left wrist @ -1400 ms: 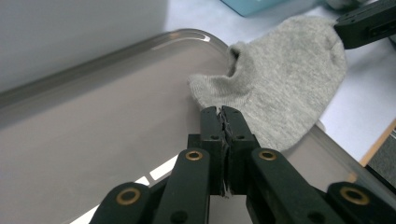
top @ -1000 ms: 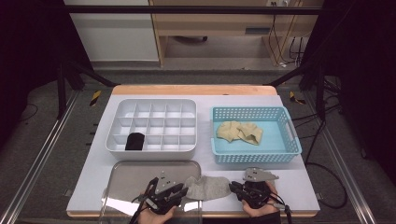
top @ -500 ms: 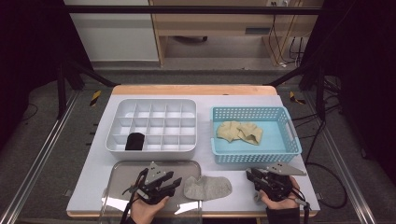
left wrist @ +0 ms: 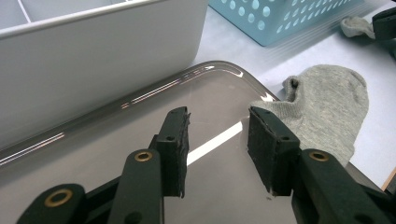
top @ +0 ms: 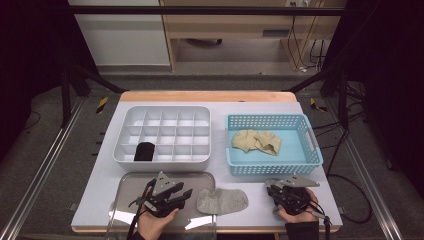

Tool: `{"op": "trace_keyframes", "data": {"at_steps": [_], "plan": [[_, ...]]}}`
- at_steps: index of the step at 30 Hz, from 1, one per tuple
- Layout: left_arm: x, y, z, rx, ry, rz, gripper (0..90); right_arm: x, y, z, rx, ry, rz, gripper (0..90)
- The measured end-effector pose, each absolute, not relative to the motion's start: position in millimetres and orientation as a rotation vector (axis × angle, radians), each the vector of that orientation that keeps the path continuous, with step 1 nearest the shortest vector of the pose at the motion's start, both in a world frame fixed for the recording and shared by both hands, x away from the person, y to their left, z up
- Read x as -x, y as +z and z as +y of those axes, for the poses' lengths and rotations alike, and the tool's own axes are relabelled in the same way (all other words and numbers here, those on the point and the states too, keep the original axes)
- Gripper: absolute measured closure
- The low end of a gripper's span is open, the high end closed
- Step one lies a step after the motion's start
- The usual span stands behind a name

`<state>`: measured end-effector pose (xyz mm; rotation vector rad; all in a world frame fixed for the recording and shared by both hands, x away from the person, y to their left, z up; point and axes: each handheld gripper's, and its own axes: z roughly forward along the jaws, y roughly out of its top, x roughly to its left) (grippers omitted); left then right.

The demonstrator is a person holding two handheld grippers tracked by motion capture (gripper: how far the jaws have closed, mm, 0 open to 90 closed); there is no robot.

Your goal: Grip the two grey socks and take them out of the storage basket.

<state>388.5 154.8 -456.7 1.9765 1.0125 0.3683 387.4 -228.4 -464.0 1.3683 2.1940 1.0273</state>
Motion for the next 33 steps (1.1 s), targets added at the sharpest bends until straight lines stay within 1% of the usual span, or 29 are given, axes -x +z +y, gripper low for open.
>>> {"op": "trace_keyframes", "data": {"at_steps": [1,4,8,11,15,20,22,25,29,33], "plan": [[-388,-457,155,-1.976,0.368,1.013,57.4,-387,-464,-229,-1.372,1.035,2.201,86.4],[-388,-457,155,-1.976,0.367,1.011,57.6,-387,-464,-229,-1.377,1.042,2.21,88.3],[-388,-456,155,-1.973,0.367,1.01,57.7,-386,-461,-228,-1.359,1.1,2.2,88.9],[-388,-456,155,-1.972,0.37,1.011,57.8,-382,-455,-224,-1.302,1.232,2.182,88.9],[-388,-455,155,-1.97,0.373,1.01,58.0,-378,-451,-207,-1.216,1.36,2.224,88.9],[-387,-454,156,-1.963,0.374,1.009,58.0,-379,-464,-183,-1.19,1.311,2.371,88.6],[-387,-453,157,-1.961,0.377,1.008,58.0,-380,-470,-180,-1.213,1.268,2.438,88.2],[-387,-453,157,-1.96,0.379,1.009,58.0,-382,-474,-179,-1.236,1.237,2.474,85.0],[-387,-453,157,-1.961,0.377,1.01,58.0,-380,-467,-183,-1.208,1.276,2.422,81.3],[-387,-453,158,-1.96,0.377,1.008,58.0,-380,-457,-195,-1.222,1.326,2.325,78.3]]}}
